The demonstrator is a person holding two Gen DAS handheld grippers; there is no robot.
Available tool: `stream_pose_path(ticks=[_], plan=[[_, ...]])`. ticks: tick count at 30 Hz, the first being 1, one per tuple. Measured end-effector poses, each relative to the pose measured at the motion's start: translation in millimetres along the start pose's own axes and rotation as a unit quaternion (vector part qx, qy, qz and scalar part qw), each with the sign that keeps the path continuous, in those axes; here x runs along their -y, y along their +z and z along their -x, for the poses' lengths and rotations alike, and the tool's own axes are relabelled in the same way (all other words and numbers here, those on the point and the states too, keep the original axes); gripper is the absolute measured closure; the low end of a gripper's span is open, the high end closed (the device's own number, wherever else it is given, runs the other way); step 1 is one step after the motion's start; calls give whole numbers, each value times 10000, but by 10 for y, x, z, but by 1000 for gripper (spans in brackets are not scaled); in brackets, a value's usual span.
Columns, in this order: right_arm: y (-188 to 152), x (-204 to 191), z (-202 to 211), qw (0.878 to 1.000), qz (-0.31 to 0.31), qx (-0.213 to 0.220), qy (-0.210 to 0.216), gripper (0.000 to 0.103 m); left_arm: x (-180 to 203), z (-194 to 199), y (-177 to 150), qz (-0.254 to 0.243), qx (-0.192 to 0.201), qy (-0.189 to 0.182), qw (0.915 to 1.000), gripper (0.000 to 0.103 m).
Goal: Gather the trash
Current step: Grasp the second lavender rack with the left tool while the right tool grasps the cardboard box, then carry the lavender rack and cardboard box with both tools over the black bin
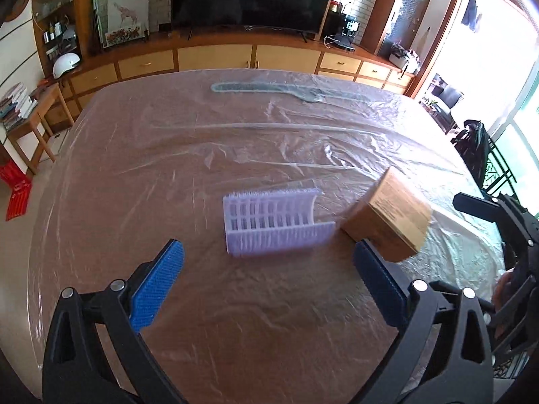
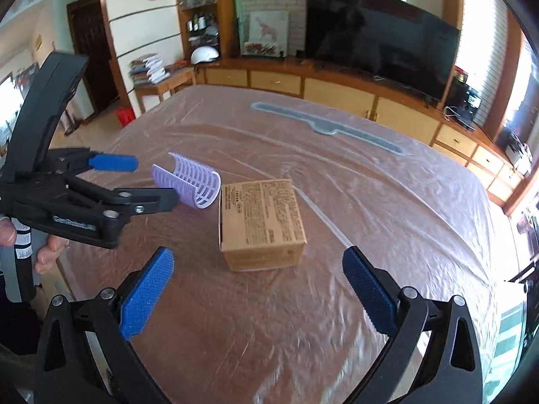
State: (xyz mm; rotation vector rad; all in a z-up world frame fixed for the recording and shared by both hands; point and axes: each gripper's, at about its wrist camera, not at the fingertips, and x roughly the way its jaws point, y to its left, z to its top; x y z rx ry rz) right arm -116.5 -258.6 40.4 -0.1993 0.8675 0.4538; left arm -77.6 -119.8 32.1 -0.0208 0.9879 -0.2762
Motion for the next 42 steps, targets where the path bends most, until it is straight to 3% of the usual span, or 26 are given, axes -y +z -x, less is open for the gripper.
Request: stream_pose_path(ticks=[14, 21, 23, 42], plan=[[106, -22, -389, 9995, 218, -201, -60, 6, 15, -375, 121, -341, -11, 389, 9987, 2], [94, 0, -451, 9996, 148, -226, -15, 33, 3, -457, 148, -545, 25, 481, 9974, 13], [93, 47, -453, 9997, -9, -246, 69, 45, 2, -443, 152, -542, 86, 482, 9973, 22], [74, 198, -105, 9979, -598, 24, 230, 46, -3, -105, 141, -300, 418, 212, 9984, 23]])
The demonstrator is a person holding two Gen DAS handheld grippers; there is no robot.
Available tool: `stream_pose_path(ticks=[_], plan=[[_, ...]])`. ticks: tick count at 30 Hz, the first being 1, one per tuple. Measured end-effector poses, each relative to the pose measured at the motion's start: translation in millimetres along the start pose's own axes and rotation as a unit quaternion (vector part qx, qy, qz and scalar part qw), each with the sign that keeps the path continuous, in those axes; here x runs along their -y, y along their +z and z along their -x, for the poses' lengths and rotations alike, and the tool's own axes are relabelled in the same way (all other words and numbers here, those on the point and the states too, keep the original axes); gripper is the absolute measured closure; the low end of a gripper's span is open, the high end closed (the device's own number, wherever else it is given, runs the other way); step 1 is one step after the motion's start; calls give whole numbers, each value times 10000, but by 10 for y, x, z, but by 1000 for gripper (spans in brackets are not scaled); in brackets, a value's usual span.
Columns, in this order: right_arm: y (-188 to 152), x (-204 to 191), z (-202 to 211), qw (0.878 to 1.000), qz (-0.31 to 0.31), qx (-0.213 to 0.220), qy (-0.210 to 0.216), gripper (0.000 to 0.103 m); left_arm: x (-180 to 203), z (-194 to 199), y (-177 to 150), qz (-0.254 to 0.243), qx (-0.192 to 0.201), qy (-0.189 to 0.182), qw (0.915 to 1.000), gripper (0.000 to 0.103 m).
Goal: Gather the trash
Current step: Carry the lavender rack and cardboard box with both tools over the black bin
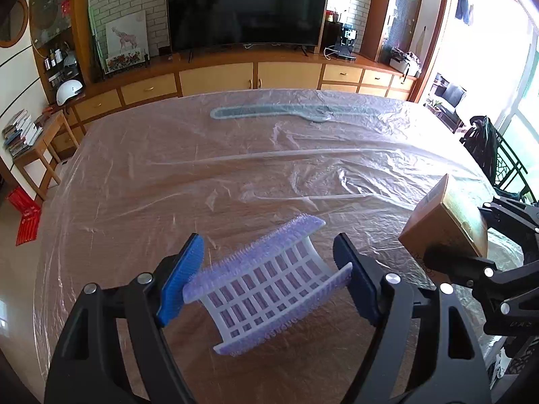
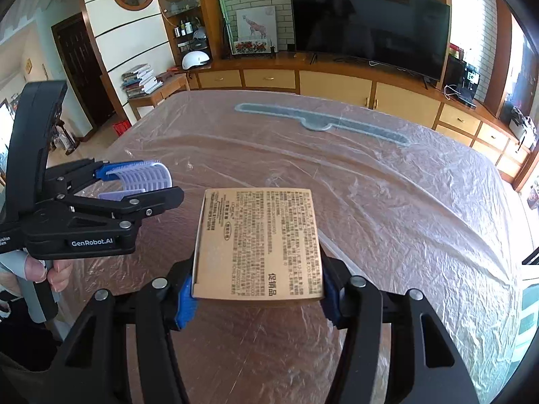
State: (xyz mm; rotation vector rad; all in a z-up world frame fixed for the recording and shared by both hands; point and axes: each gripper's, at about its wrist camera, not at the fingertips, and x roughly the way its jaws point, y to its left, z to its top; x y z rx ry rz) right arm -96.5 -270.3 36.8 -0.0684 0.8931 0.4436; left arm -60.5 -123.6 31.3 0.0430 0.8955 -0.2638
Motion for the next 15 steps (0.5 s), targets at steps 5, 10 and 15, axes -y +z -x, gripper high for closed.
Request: stream_pose_path(ticks=[5, 10, 15], plan=[[-62, 38, 149, 9999, -153, 9, 49, 47, 109, 147, -73, -76, 1, -70, 9999, 23], [-142, 109, 325, 9991, -402, 53, 113, 46, 179, 325, -155, -96, 45, -218, 9997, 23], [-207, 192, 525, 9976, -641, 131, 227, 46, 258, 535, -206, -145, 146, -456, 9987, 23]])
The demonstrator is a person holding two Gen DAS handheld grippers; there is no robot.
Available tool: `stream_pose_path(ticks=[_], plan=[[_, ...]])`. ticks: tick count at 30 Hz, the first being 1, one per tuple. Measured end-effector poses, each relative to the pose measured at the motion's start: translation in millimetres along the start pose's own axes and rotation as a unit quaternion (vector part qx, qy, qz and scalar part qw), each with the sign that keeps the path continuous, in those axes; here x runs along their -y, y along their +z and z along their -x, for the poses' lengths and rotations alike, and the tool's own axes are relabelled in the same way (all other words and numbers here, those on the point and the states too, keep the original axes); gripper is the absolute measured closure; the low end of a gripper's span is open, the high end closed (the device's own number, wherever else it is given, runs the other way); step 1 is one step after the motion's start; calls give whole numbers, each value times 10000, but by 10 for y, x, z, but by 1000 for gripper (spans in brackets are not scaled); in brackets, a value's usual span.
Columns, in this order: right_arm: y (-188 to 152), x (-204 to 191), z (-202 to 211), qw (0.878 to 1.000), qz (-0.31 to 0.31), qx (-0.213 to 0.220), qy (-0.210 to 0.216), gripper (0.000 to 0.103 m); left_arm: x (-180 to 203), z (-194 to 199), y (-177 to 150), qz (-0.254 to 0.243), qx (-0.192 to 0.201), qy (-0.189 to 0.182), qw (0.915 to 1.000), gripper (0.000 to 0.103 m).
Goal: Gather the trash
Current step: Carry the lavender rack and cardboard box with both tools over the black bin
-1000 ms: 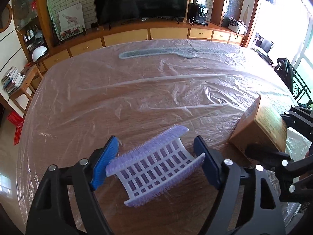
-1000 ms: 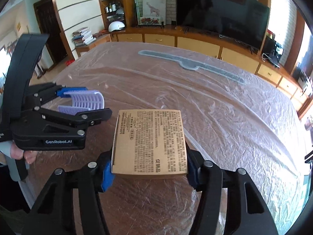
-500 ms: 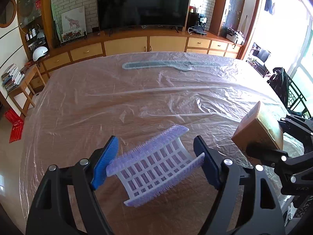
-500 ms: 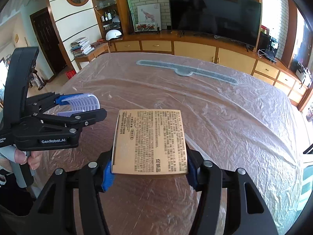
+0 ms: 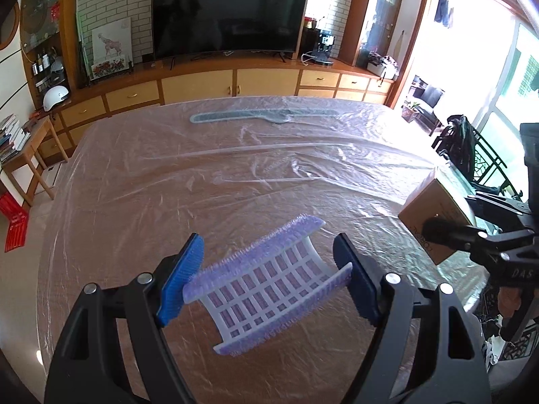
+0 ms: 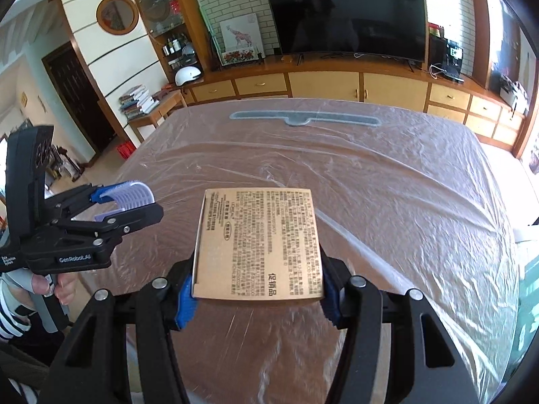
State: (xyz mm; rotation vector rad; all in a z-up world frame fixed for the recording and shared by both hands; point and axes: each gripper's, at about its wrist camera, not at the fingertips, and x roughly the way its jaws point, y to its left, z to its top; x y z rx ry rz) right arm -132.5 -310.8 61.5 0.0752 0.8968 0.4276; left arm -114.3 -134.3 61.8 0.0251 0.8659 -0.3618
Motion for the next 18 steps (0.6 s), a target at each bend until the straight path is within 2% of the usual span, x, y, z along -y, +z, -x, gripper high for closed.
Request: stream_pose_path(ticks=[8, 18], plan=[[-148, -24, 270, 9995, -137, 37, 265, 47, 205, 334, -133, -238, 88, -356, 9990, 23], [-458, -188, 580, 9979, -98, -67, 641, 47, 387, 654, -443, -559, -59, -600, 9966, 23]])
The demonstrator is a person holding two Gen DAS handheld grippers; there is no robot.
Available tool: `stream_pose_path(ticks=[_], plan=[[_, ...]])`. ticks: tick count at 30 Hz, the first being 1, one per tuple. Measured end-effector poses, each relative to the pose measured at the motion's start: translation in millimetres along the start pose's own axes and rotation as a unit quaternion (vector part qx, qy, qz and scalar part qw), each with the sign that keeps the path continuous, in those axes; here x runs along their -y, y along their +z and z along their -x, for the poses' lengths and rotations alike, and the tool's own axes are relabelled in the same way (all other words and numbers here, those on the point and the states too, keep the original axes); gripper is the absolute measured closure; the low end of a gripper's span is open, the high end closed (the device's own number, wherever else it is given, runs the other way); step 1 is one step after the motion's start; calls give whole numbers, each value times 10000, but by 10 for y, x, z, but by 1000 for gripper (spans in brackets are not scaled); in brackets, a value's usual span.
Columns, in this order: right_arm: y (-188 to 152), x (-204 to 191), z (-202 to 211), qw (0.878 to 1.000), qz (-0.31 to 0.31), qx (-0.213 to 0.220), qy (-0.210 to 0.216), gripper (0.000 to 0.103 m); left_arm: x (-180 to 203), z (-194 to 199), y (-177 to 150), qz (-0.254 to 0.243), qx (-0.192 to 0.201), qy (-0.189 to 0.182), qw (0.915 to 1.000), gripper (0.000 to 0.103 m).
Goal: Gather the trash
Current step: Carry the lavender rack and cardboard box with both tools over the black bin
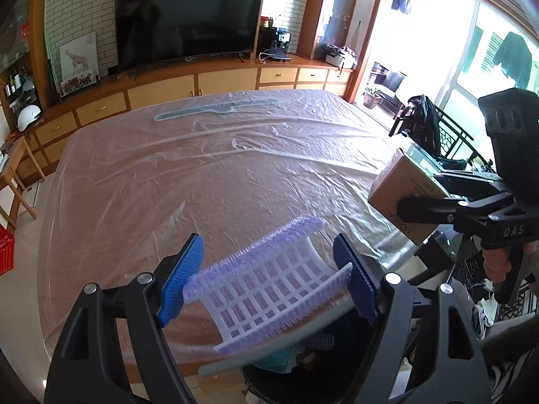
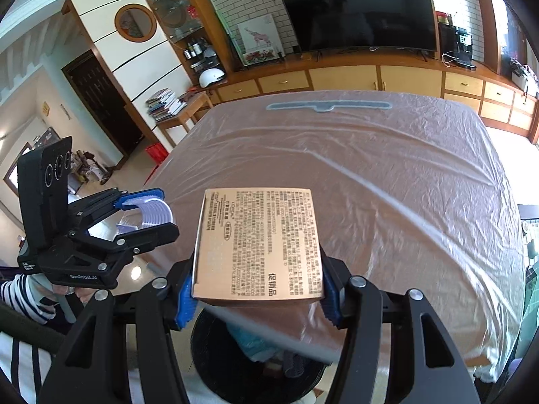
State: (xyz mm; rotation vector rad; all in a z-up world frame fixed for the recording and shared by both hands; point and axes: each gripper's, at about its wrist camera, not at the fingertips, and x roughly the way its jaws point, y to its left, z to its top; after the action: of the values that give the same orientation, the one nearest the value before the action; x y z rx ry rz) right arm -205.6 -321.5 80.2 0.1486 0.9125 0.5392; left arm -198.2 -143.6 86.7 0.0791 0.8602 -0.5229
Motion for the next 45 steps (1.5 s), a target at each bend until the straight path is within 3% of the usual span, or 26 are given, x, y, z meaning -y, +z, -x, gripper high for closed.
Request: stream_pose_path(ticks=[14, 25, 34, 45], plan=[[-646, -157, 192, 9980, 138, -594, 163, 46, 304, 158, -525, -427, -480, -340, 9974, 23], [-1062, -204, 32, 9928, 221, -1171, 106, 46, 499, -33, -877, -696, -1011, -489, 9912, 23], [-1243, -243, -243, 9891, 264, -1451, -31, 46, 508, -363, -1142, -752, -1448, -418, 9857, 23], [-1273, -226, -509, 9874, 128, -1563, -195, 46, 553, -627, -1181, -827, -1591, -325, 9833, 23]])
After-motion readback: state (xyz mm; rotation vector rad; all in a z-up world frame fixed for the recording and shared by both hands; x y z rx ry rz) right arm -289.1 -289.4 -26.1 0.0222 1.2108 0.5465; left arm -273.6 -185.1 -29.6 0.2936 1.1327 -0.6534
